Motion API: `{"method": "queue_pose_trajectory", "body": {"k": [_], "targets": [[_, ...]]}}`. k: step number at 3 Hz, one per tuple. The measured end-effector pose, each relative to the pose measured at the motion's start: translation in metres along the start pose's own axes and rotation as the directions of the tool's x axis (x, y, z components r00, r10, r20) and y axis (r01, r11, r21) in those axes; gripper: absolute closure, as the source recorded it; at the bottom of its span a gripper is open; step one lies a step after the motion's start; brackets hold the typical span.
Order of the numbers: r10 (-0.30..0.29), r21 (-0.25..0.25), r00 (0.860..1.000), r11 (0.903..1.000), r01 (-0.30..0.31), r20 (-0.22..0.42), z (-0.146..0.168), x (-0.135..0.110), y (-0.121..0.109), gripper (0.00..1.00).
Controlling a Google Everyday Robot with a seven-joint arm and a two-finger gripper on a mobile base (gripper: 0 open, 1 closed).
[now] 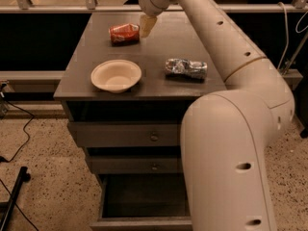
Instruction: Place coke can into bottom drawer
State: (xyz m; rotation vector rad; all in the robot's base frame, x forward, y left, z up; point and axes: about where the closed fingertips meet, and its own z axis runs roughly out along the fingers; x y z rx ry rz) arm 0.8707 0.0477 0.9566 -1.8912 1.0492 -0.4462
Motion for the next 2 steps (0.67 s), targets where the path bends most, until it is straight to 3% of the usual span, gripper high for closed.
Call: {"method": "queue_pose_trajectory", "body": {"k": [2], "targets": [[0.030,-0.046,0.998,0.9986,-0.027,0.055,0.046,-0.002,0.023,0.35]]}}
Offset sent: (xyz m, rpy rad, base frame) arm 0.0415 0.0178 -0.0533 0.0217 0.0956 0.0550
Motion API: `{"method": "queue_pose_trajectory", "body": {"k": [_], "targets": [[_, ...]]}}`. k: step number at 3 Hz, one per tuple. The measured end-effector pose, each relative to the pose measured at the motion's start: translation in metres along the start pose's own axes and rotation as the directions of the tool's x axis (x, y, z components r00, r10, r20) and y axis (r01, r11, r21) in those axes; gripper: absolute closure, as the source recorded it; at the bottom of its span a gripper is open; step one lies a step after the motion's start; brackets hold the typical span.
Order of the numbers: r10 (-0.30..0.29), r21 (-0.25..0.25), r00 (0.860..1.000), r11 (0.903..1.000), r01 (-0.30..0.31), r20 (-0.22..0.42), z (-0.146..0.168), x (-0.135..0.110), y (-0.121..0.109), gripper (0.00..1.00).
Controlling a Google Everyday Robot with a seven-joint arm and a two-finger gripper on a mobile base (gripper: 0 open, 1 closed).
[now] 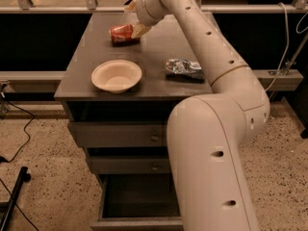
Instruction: Place coke can into bottom drawer
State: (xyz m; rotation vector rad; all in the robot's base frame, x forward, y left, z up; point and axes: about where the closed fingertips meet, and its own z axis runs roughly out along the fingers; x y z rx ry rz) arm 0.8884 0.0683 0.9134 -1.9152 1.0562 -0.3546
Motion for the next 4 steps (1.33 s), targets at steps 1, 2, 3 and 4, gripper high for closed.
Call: {"method": "queue_pose_trajectory", "body": {"k": [1,2,3,4], "targets": [[0.007,-0.030,1.000,0.9995,-0.006,0.027,0.011,0.002,0.012,0.35],[0.016,-0.081,0.999,0.9966,-0.012,0.045,0.020,0.012,0.030,0.34],[0.014,-0.082,0.999,0.9966,-0.010,0.044,0.024,0.014,0.030,0.35],[0.019,-0.077,0.999,0.9969,-0.017,0.029,0.031,0.019,0.030,0.35]]}}
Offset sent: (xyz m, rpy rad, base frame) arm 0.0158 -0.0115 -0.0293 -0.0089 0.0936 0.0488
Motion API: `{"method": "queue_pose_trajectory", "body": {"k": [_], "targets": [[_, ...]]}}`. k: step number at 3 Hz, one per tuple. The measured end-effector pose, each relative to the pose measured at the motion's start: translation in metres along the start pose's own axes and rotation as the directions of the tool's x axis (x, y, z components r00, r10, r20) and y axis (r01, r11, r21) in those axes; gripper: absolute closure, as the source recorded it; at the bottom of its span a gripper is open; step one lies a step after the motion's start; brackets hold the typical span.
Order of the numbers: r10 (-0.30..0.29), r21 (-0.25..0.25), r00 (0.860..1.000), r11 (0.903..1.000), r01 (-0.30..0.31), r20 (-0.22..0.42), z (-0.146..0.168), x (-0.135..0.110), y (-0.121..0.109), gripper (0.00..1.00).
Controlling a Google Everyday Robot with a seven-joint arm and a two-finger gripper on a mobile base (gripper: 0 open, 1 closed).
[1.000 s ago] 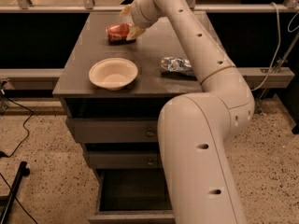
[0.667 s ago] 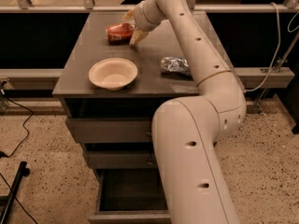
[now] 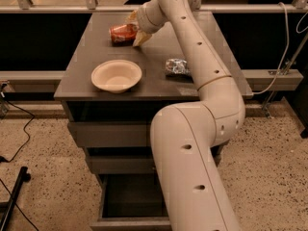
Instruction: Place coke can into bottom drawer
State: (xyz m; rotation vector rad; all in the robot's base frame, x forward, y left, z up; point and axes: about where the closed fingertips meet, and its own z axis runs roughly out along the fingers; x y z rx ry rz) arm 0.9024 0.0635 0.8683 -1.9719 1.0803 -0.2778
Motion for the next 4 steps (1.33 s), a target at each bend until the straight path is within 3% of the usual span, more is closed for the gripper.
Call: {"method": "queue_pose_trajectory", "body": {"k": [1,2,3,4], "targets": [[0.009,0.007,1.000,0.9999,-0.009,-0.018,0.005,0.005,-0.001,0.35],[0.029,0.010,0.999,0.9995,-0.028,-0.043,0.012,0.015,0.002,0.51],[0.028,0.015,0.999,0.9995,-0.028,-0.021,0.010,0.011,0.001,0.72],[0.014,0.027,0.998,0.9995,-0.016,0.061,-0.013,-0.009,-0.007,1.00]]}}
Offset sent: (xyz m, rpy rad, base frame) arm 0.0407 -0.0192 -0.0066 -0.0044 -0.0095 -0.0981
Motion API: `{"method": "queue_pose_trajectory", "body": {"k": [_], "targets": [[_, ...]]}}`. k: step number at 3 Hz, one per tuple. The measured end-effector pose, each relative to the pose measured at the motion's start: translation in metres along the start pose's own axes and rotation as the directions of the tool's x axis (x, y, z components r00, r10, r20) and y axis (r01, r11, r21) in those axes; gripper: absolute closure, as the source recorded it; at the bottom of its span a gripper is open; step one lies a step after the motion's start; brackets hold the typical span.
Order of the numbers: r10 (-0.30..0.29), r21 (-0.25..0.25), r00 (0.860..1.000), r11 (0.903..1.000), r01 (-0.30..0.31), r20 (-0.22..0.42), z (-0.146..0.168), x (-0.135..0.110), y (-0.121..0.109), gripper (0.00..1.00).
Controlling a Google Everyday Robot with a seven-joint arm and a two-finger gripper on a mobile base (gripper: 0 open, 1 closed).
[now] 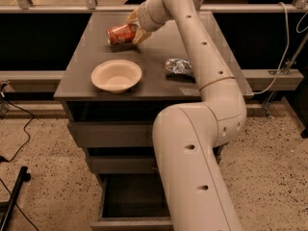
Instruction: Place coke can into bottom drawer
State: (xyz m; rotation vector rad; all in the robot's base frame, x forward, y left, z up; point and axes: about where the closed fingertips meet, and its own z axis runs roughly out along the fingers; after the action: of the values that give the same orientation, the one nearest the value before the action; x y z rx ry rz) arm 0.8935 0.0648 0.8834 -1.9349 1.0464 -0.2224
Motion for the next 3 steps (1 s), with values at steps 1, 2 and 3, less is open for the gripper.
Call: {"method": "queue_pose_trajectory", "body": {"k": [1,2,3], "targets": [[-0.042,0.026,0.997,0.9988,0.041,0.057,-0.046,-0.026,-0.019,1.00],[-0.061,0.082,0.994,0.9951,0.054,0.086,-0.118,-0.057,-0.043,1.00],[-0.019,0.197,0.997,0.9805,0.003,0.080,-0.221,-0.084,-0.063,1.00]]}}
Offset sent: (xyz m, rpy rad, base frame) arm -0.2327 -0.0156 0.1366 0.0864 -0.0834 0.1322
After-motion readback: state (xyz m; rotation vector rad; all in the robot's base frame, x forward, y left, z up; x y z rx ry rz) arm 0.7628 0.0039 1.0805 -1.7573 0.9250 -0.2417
